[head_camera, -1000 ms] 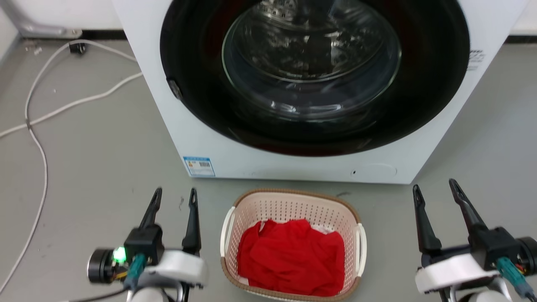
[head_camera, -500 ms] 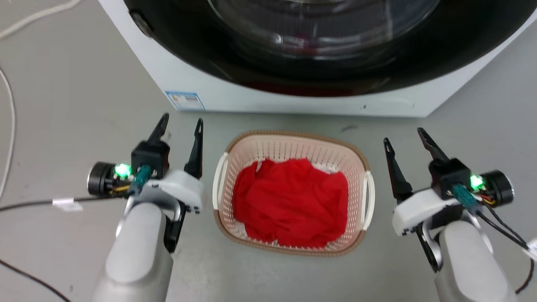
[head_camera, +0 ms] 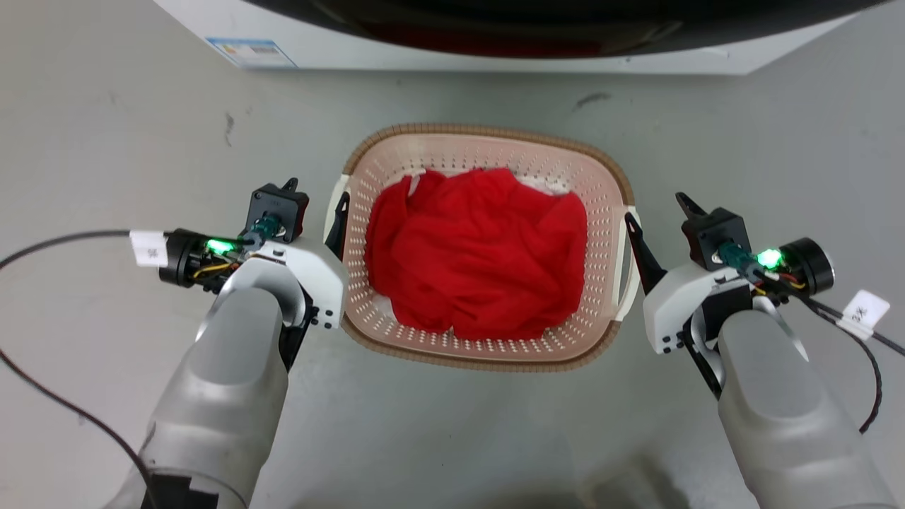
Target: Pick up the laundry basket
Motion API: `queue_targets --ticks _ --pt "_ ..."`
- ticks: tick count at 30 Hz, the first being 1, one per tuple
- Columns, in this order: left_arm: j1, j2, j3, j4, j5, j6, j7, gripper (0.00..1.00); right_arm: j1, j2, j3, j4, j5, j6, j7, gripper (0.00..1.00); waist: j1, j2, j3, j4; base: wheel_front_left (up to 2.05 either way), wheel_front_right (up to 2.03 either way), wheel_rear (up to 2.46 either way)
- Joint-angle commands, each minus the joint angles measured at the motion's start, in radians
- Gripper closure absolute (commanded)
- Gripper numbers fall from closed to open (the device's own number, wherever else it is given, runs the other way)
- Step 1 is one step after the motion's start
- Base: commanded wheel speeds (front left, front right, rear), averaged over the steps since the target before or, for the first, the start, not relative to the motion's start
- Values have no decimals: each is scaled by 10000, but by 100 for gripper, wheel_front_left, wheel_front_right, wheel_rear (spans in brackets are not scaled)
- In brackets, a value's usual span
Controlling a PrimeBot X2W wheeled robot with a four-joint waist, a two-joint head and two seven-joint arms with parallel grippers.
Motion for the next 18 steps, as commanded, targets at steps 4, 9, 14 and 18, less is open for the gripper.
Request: queue_targets --ticks 4,9,14,18 --pt "-875 89 -299 1094 75 -63 -18 0 -732 11 117 799 44 -10 -17 0 -3 0 903 -143 0 0 0" --pt "-1459 158 -442 1945 7 -96 -18 0 -1274 9 371 1585 244 -10 -18 0 -3 0 1400 -178 0 0 0" --pt "-1748 186 -583 2358 5 -107 24 0 -1561 8 679 2049 539 -9 -18 0 -3 0 1765 -190 0 0 0" --pt "-1904 171 -695 2507 6 -114 66 0 -1775 9 986 2463 818 -9 -18 0 -3 0 2005 -164 0 0 0"
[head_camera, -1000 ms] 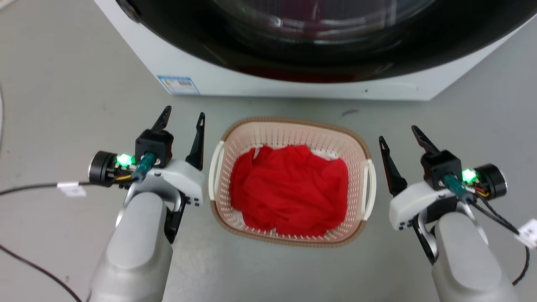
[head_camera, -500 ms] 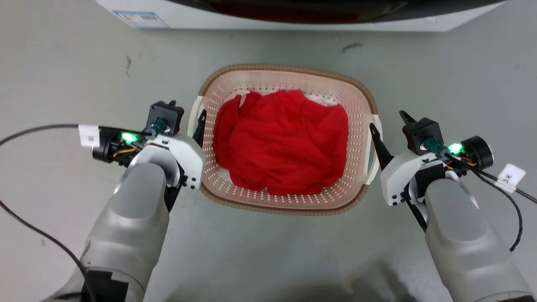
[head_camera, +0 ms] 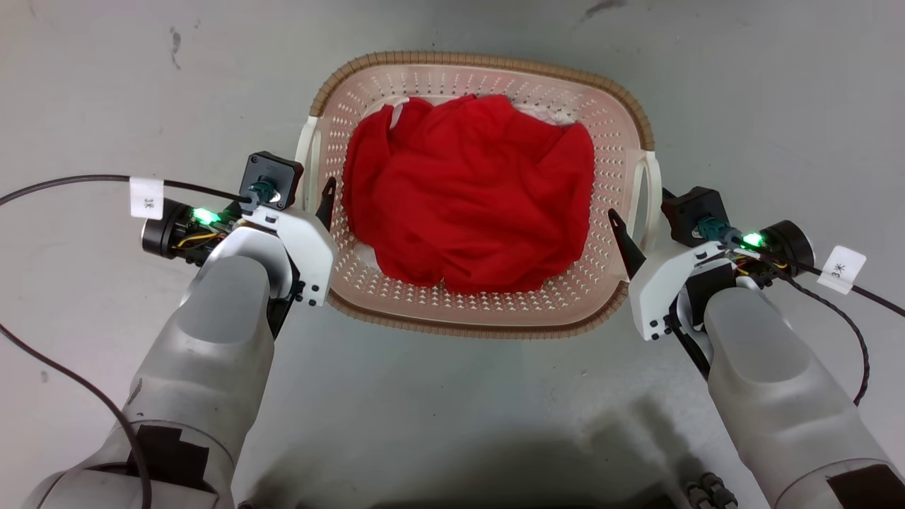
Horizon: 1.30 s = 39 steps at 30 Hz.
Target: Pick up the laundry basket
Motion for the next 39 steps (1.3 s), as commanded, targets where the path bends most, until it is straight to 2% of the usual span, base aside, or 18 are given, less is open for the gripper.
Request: queue_targets --ticks 1,11,12,13,14,25,39 --pt "-171 -17 -44 55 -23 -29 46 0 -237 8 107 146 142 -7 -18 0 -2 0 135 15 0 0 0" --pt "-337 -118 -284 208 -171 -37 507 0 -611 8 684 896 787 -7 57 0 -2 0 485 66 0 0 0" --pt "-353 -113 -314 215 -174 -36 498 1 -662 9 737 943 844 -7 46 52 -2 0 500 67 0 0 0" --pt "-363 -105 -343 221 -171 -29 493 61 -717 9 767 979 907 -8 45 84 -2 0 511 65 0 0 0" --pt "-358 -106 -367 227 -177 -29 512 100 -743 8 823 1035 946 -7 68 100 -2 0 514 67 0 0 0" --pt "-39 -92 -507 242 -364 -45 571 100 -668 -54 1147 1379 1121 7 79 100 -2 0 -8 99 0 0 0" --pt "1423 -389 -444 259 -1373 -67 1319 100 294 -54 1559 1701 1371 -5 709 100 -2 0 -2425 291 0 0 0"
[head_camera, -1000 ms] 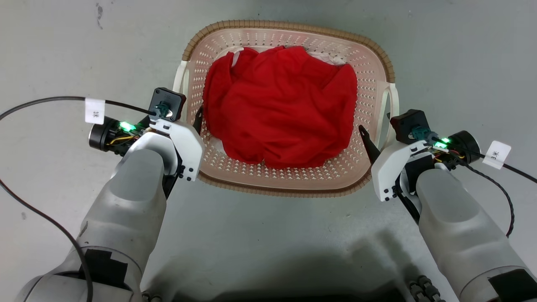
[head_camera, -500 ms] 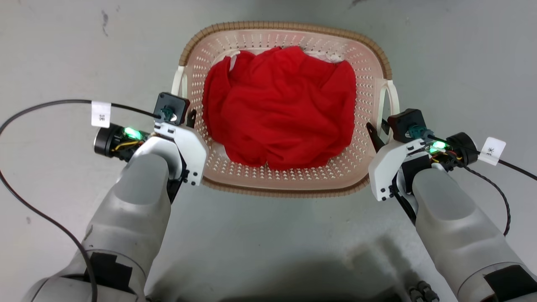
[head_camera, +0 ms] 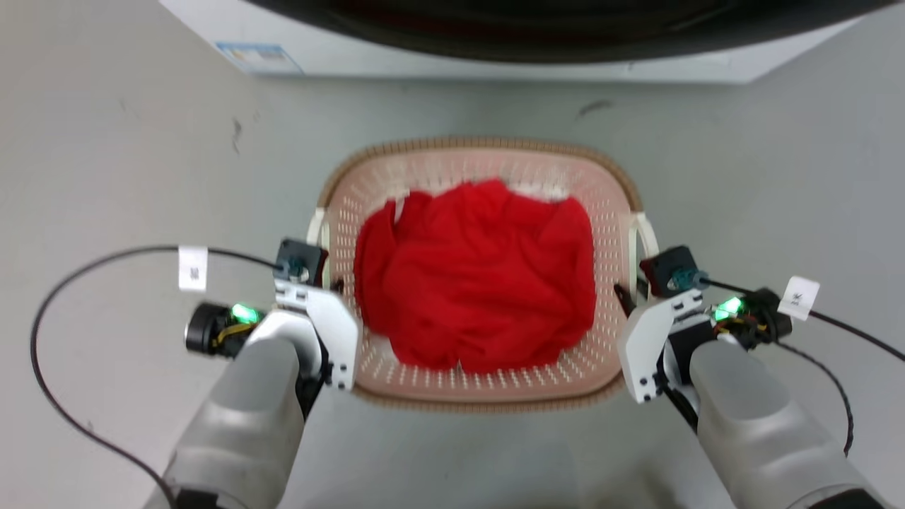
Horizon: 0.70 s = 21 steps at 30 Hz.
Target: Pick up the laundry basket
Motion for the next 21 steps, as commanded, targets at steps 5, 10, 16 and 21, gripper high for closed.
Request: queue_targets --ticks 5,10,16,21 --pt "749 14 -308 -3 -477 -24 439 100 415 -128 553 52 471 -3 478 100 1 0 -1510 57 0 0 0" --pt "1427 -97 -763 0 -1115 -27 855 100 863 -109 1150 59 1006 -3 851 100 1 0 -2558 65 0 0 0" --pt "2157 -70 -1399 -134 -1905 -27 1246 100 1544 -90 2074 -145 1820 -2 1534 100 1 0 -3714 48 0 0 0" --pt "2771 28 -1940 -355 -2603 -28 1729 100 2075 -77 2918 -295 2466 0 2110 100 1 0 -4537 12 0 0 0"
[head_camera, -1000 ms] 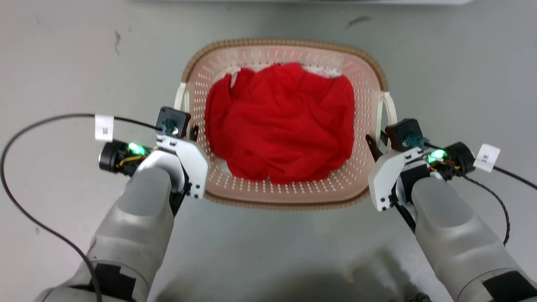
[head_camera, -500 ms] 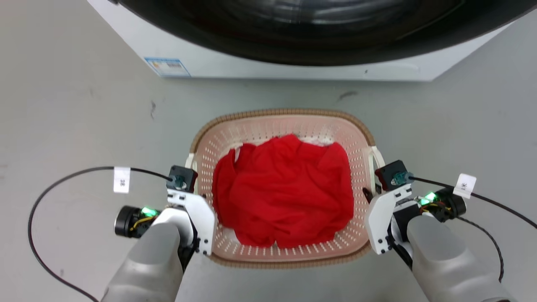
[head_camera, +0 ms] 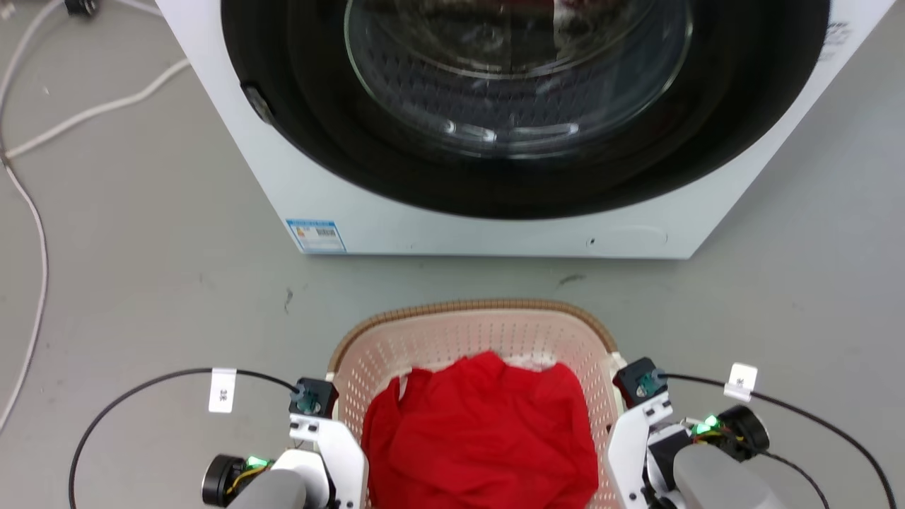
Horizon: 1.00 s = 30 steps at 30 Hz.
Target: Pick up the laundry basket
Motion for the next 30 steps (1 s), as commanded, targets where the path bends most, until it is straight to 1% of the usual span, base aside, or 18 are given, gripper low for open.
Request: queue_targets --ticks 1,5,8,13,18,30 --pt "164 44 -184 -165 -150 -30 107 100 183 -12 223 -94 108 4 75 100 3 -1 -633 -35 0 0 0" --pt "576 258 -646 -411 -722 -30 526 100 536 -1 787 -147 574 5 413 100 3 -1 -1177 -66 0 0 0" --pt "798 434 -943 -611 -1108 -30 599 100 775 -3 1226 -186 932 15 694 100 3 -1 -1582 -90 0 0 0" --pt "1190 564 -1486 -811 -1725 -30 1028 100 1144 -1 1901 -255 1466 16 1088 100 3 -1 -2146 -130 0 0 0" --pt "1385 761 -1949 -1020 -2266 -32 1371 100 1277 -91 2445 -336 1987 16 1395 100 3 -1 -2426 -174 0 0 0" --pt "1663 1082 -2885 -1223 -3256 -32 1527 100 1571 -462 3653 -616 3209 18 1891 100 3 -1 -2911 -219 0 0 0"
